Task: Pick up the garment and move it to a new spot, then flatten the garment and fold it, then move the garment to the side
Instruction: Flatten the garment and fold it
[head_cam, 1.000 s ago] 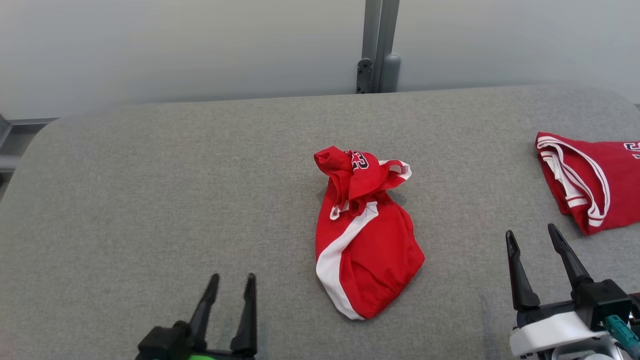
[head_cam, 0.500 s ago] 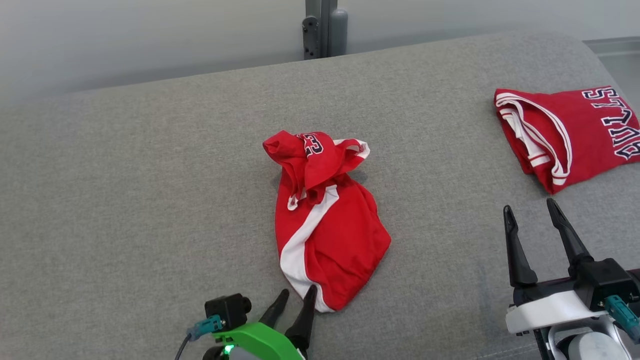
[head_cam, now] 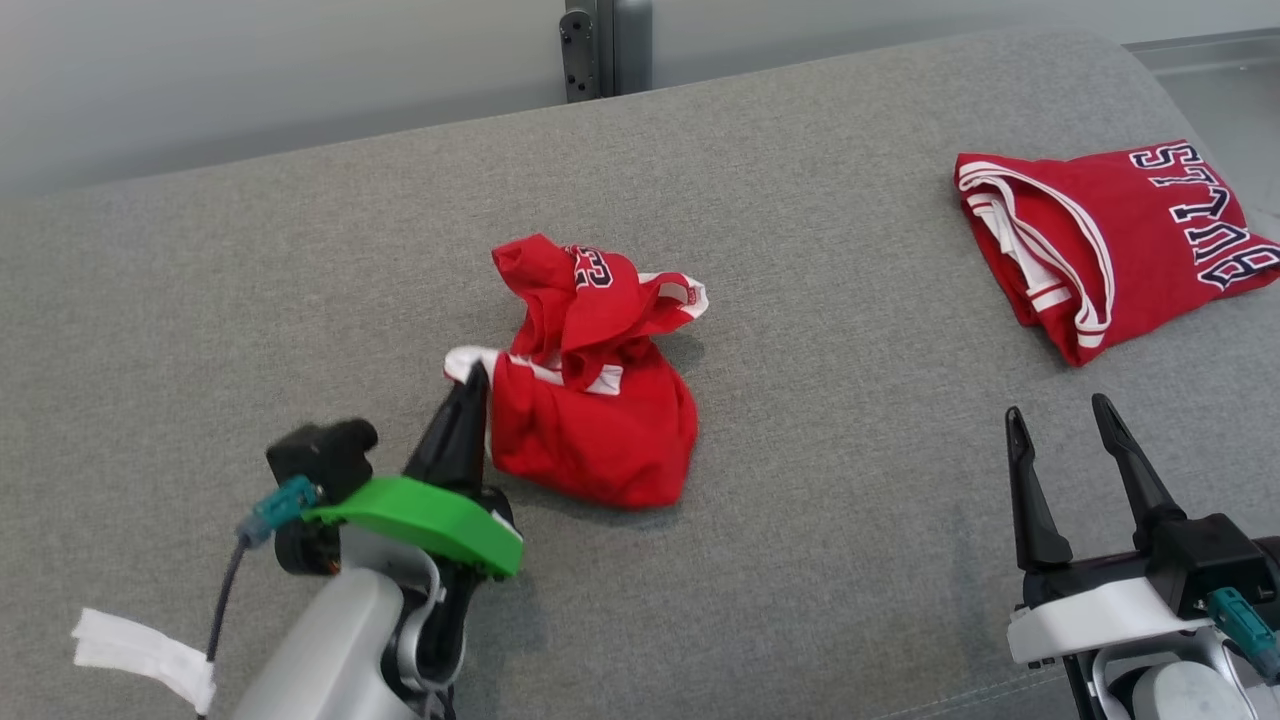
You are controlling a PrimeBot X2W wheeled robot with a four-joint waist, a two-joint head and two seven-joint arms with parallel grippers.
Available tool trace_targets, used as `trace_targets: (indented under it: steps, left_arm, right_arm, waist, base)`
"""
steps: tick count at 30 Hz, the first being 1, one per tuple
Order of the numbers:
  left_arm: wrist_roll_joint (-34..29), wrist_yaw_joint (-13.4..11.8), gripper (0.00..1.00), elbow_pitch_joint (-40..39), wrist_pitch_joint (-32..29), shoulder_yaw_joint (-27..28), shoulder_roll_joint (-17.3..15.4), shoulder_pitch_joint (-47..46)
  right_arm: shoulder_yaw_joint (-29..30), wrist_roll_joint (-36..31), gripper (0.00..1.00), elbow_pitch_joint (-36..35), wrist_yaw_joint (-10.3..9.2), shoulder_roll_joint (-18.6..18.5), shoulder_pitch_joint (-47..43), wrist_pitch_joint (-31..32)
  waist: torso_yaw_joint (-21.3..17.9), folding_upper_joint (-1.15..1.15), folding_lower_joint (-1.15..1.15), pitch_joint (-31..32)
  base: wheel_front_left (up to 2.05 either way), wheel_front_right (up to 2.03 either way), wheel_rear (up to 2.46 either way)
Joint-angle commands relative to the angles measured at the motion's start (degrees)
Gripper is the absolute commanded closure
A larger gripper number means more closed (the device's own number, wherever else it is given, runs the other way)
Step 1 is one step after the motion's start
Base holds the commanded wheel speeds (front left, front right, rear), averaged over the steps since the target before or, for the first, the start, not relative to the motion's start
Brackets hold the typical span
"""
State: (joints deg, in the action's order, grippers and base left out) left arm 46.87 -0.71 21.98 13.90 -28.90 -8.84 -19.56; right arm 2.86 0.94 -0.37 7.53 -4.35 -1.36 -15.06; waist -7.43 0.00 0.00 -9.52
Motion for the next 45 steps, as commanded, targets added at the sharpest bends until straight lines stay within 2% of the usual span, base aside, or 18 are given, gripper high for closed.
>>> trace_targets:
  steps: [1, 5, 11, 16, 21, 25, 29, 31, 32, 33, 37, 39, 40, 41, 43, 45]
  left_arm:
    - [-1.04, -0.99, 1.00, -1.85, -0.62, 0.47, -1.32, -2.70]
    - [-4.68, -3.10, 1.00, -5.53, -3.69, 0.35, -5.22, -8.35]
    - [-9.84, -2.94, 1.00, -6.56, -8.07, -3.03, -7.02, -16.23]
    - [-14.31, -1.69, 1.00, -6.83, -11.80, -9.88, -5.38, -18.30]
    - [-16.03, -0.34, 1.00, -5.52, -13.94, -17.65, -2.09, -12.73]
    - [-17.11, 0.74, 1.00, -2.12, -13.07, -22.98, 1.03, -8.02]
    - [-16.99, 2.43, 1.00, 1.85, -11.17, -27.04, 2.69, -3.93]
    - [-17.35, 2.47, 1.00, 3.75, -9.57, -27.88, 3.22, -2.71]
    - [-17.05, 2.35, 0.53, 4.43, -8.74, -27.93, 3.49, -2.09]
    - [-16.62, 2.47, 0.00, 5.05, -7.93, -27.96, 3.70, -1.65]
    - [-13.15, 4.37, 0.00, 3.95, -7.43, -27.49, 4.33, 0.67]
    - [-9.62, 5.42, 0.00, -0.19, -8.72, -26.50, 4.29, 1.91]
    - [-8.43, 5.56, 0.00, -2.91, -9.52, -25.79, 3.28, 2.18]
    - [-7.82, 5.00, 0.00, -5.86, -10.19, -24.95, 2.11, 2.45]
    - [-5.81, 2.24, 0.00, -11.37, -11.56, -22.10, 0.25, 3.31]
    - [-6.41, -0.48, 0.00, -14.35, -12.94, -19.95, -1.85, 1.81]
  right_arm:
    - [-0.08, 0.53, 0.00, 0.09, -0.09, -0.01, 0.08, -0.15]
    - [-0.72, 0.48, 0.00, 0.39, -0.09, 0.12, 0.90, -0.15]
    - [-1.63, 0.71, 0.00, 0.72, -0.09, 0.13, 1.91, -0.15]
    - [-1.42, 0.91, 0.00, 0.74, -0.09, 0.29, 1.57, -0.15]
    - [-0.88, 0.95, 0.00, 0.63, -0.09, 0.60, 1.04, -0.15]
    - [-0.59, 0.93, 0.00, 0.84, -0.09, 0.72, 0.96, -0.15]
    - [-0.28, 0.49, 0.00, 0.89, -0.09, 0.63, 1.33, -0.15]
    - [-0.03, 0.27, 0.00, 1.01, -0.09, 0.29, 1.35, -0.15]
    - [0.09, 0.32, 0.00, 1.08, -0.09, 0.23, 1.35, -0.15]
    - [0.22, 0.31, 0.00, 1.16, -0.09, 0.13, 1.27, -0.15]
    - [0.14, 0.05, 0.00, 1.27, -0.09, -0.20, 0.54, -0.16]
    - [0.13, 0.00, 0.00, 1.24, -0.09, -0.41, 0.41, -0.15]
    - [0.24, 0.06, 0.00, 1.19, -0.09, -0.55, 0.44, -0.16]
    - [0.34, 0.13, 0.00, 1.13, -0.09, -0.61, 0.43, -0.15]
    - [0.76, 0.20, 0.00, 0.89, -0.09, -0.68, 0.21, -0.15]
    - [0.64, 0.14, 0.00, 0.78, -0.09, -0.65, 0.12, -0.15]
  waist:
    - [0.32, 0.00, 0.00, 0.20]
    - [0.42, 0.00, 0.00, 0.33]
    - [-0.47, 0.00, 0.00, 0.06]
    - [-1.36, 0.00, 0.00, -0.37]
    - [-1.60, 0.00, 0.00, -1.57]
    - [-0.82, 0.00, 0.00, -2.56]
    - [0.34, 0.00, 0.00, -3.02]
    - [1.16, 0.00, 0.00, -3.09]
    - [1.55, 0.00, 0.00, -3.03]
    - [1.98, 0.00, 0.00, -2.91]
    - [3.33, 0.00, 0.00, -2.11]
    - [3.76, 0.00, 0.00, -1.76]
    - [3.99, 0.00, 0.00, -1.65]
    - [4.19, 0.00, 0.00, -1.58]
    - [4.81, 0.00, 0.00, -1.53]
    - [5.40, 0.00, 0.00, -1.56]
  base:
    - [0.00, 0.00, 0.00]
    - [0.00, 0.00, 0.00]
    - [0.00, 0.00, 0.00]
    - [0.00, 0.00, 0.00]
    - [0.00, 0.00, 0.00]
    - [0.00, 0.00, 0.00]
    - [0.00, 0.00, 0.00]
    - [0.00, 0.00, 0.00]
    - [0.00, 0.00, 0.00]
    - [0.00, 0.00, 0.00]
    - [0.00, 0.00, 0.00]
    - [0.00, 0.00, 0.00]
    - [0.00, 0.00, 0.00]
    - [0.00, 0.00, 0.00]
    - [0.00, 0.00, 0.00]
    - [0.00, 0.00, 0.00]
